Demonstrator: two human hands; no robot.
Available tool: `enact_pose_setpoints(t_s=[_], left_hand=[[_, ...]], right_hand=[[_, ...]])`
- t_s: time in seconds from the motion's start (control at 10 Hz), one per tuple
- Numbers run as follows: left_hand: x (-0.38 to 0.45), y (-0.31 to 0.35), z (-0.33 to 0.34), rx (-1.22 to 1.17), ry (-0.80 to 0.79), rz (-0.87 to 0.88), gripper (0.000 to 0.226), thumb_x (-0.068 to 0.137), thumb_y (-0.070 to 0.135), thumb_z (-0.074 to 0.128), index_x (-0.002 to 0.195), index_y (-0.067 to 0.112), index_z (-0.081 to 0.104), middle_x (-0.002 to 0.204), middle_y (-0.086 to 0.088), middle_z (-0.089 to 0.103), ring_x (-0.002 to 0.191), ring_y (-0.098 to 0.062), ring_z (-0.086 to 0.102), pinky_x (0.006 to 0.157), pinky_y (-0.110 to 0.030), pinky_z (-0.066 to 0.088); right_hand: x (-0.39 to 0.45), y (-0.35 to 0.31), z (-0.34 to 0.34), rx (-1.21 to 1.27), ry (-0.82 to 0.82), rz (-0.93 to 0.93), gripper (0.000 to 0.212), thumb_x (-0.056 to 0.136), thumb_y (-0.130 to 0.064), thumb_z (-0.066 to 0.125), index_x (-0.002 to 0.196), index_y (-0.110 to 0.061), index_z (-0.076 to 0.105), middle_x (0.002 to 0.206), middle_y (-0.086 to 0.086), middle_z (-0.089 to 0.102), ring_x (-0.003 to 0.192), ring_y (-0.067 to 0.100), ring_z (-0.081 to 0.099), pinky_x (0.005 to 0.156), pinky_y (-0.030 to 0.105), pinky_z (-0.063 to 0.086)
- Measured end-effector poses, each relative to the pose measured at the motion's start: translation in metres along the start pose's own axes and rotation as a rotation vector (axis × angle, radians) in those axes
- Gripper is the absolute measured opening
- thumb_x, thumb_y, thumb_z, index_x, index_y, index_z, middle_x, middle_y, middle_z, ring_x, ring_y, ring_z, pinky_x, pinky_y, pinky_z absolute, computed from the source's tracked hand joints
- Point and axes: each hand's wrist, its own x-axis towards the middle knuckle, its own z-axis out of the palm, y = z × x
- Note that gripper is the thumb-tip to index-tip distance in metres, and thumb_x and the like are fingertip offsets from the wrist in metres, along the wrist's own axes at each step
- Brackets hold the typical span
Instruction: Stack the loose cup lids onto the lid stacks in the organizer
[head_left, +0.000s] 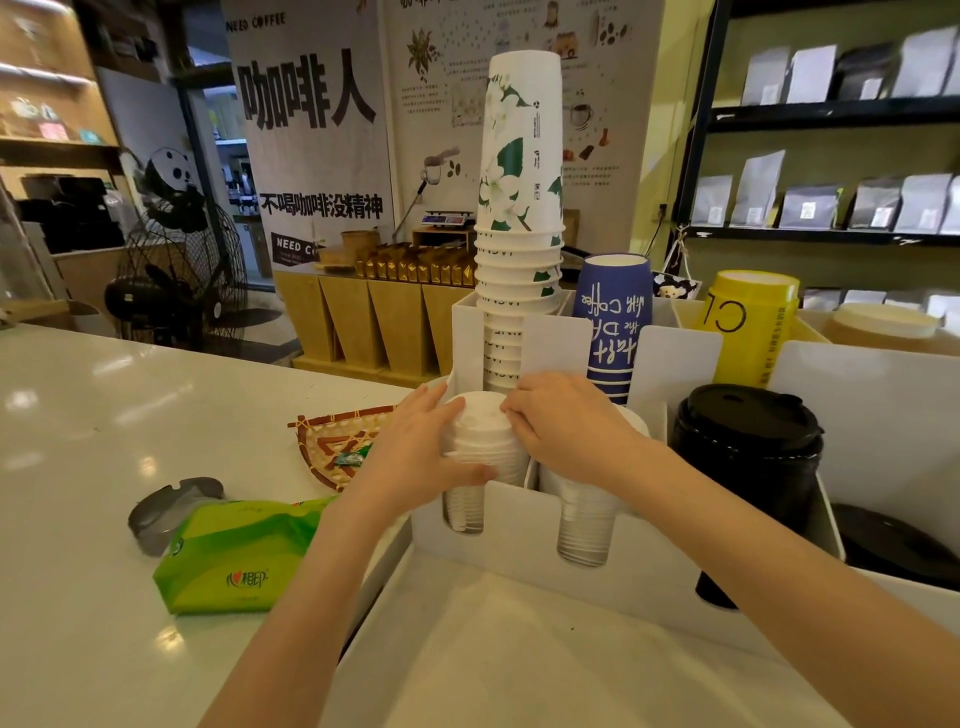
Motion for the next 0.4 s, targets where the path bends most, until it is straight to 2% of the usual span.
enact_pose_setpoints(t_s=[0.1,0.2,0.3,0.4], left_hand=[[-0.002,0.001,-0.007,-0.038,-0.081,-0.02,0.088,0.069,0.047,0.066,0.139,0.021,0.019,0.153,0.0,0.009,0.139,-0.02,0.004,0.111,-0.044,0.01],[-0.002,0.002,-0.013,-0.051,-0.088,-0.02,0.08,0.072,0.044,0.064,0.137,0.021,0.024,0.153,0.001,0.009,0.139,-0.019,0.003,0.111,-0.044,0.009],[-0.008,0.017,-0.017,-0.129,-0.001,0.03,0.062,0.074,0.041,0.063,0.13,0.026,0.039,0.15,0.004,0.022,0.137,-0.016,0.012,0.11,-0.045,0.014],[-0.016,0.031,-0.019,-0.212,0.197,0.131,0.043,0.077,0.037,0.061,0.118,0.029,0.05,0.135,0.006,0.047,0.123,-0.01,0.036,0.101,-0.034,0.028]], right_hand=[[-0.003,0.0,-0.001,-0.019,-0.017,-0.034,0.036,0.092,-0.027,0.03,0.103,-0.011,0.06,0.104,0.008,0.064,0.093,0.025,0.053,0.088,0.043,0.042],[-0.01,0.002,-0.006,0.062,-0.107,0.008,0.035,0.092,-0.03,0.032,0.115,-0.013,0.054,0.117,0.009,0.061,0.106,0.025,0.049,0.095,0.042,0.04],[-0.029,0.009,-0.017,0.145,-0.069,0.034,0.041,0.091,-0.032,0.038,0.13,-0.019,0.041,0.134,0.005,0.05,0.122,0.022,0.041,0.101,0.039,0.034],[-0.045,0.01,-0.039,0.283,0.048,0.066,0.044,0.09,-0.033,0.043,0.132,-0.022,0.037,0.14,-0.001,0.044,0.128,0.015,0.035,0.105,0.035,0.031]])
